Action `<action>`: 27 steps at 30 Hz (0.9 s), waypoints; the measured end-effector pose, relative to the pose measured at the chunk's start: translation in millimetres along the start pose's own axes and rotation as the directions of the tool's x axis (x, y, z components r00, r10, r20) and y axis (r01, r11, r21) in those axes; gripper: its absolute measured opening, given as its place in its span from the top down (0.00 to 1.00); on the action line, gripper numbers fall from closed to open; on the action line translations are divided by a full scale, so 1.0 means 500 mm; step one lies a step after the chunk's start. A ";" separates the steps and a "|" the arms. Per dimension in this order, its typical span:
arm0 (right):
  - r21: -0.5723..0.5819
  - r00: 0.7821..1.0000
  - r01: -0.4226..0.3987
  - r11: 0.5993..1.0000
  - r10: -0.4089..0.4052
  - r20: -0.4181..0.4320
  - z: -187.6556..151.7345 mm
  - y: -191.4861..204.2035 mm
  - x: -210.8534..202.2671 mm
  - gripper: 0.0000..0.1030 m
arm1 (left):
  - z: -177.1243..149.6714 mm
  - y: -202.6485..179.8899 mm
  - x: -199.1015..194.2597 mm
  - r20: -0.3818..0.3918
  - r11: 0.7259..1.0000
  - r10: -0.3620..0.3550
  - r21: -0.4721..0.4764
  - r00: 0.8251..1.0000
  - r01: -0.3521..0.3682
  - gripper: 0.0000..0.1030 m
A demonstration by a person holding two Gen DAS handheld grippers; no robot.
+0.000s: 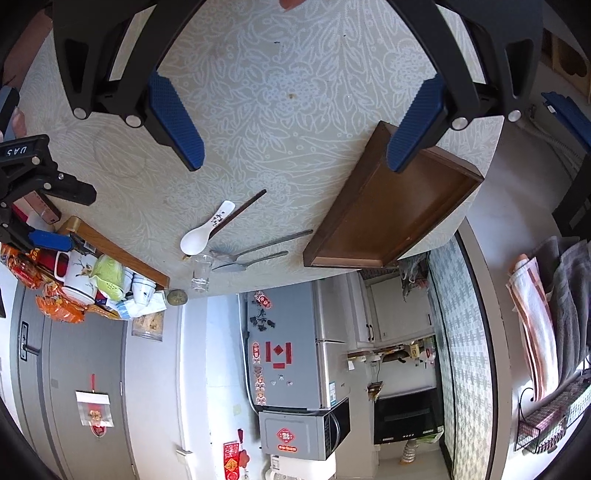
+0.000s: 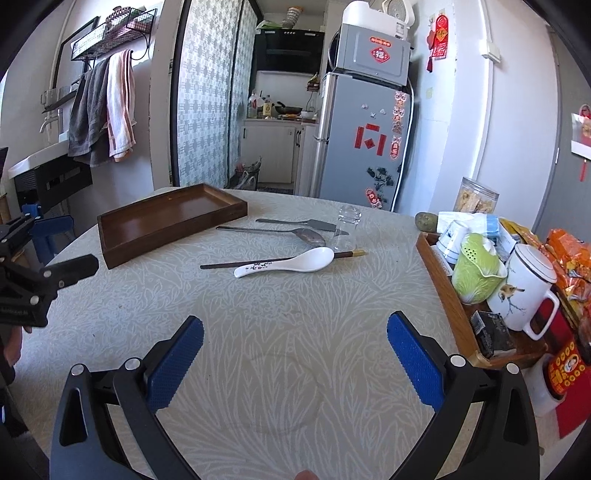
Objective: Organize utensils
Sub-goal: 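Move the left gripper down to the white ceramic spoon's handle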
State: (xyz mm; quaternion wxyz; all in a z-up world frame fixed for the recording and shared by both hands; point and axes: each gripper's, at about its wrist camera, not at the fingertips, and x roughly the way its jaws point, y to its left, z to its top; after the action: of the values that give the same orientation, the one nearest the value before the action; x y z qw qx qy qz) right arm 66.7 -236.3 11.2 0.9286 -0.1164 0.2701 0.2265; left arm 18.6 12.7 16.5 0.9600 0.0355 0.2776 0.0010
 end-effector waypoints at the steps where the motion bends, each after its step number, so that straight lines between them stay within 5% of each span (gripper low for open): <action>1: -0.011 1.000 -0.002 1.000 0.002 -0.007 0.003 -0.003 0.003 0.03 | 0.005 0.004 0.002 0.000 1.000 -0.006 -0.005 1.000 0.006 0.02; 8: -0.001 0.994 -0.103 0.995 0.103 -0.049 0.058 -0.056 0.035 0.03 | 0.050 0.001 0.031 -0.013 0.999 -0.015 0.036 1.000 0.016 0.02; 12: -0.053 0.992 -0.111 0.992 0.107 -0.073 0.090 -0.079 0.067 0.03 | 0.073 -0.014 0.065 -0.032 0.990 -0.109 0.083 0.994 0.111 0.02; 17: -0.123 0.981 -0.147 0.982 0.129 -0.144 0.110 -0.101 0.134 0.03 | 0.081 -0.057 0.143 -0.124 0.943 -0.263 0.177 0.957 0.282 0.02; 22: -0.080 0.952 -0.204 0.976 0.179 -0.248 0.118 -0.131 0.221 0.21 | 0.079 -0.092 0.206 -0.187 0.898 -0.330 0.241 0.925 0.368 0.05; 24: -0.042 0.934 -0.230 0.972 0.208 -0.290 0.115 -0.143 0.258 0.29 | 0.081 -0.104 0.231 -0.220 0.875 -0.365 0.251 0.904 0.414 0.27; 26: -0.018 0.917 -0.263 0.965 0.244 -0.315 0.113 -0.146 0.288 0.29 | 0.082 -0.113 0.254 -0.255 0.860 -0.380 0.255 0.889 0.441 0.28; 27: -0.003 0.908 -0.283 0.959 0.268 -0.321 0.113 -0.148 0.298 0.29 | 0.083 -0.116 0.268 -0.284 0.845 -0.410 0.237 0.866 0.478 0.32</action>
State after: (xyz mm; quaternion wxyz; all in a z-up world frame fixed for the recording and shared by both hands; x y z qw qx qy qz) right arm 239.6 -228.3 -17.8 0.8285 -0.1349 0.4239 0.3401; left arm 153.0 -45.0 -23.6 0.8796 0.1148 0.3808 -0.2609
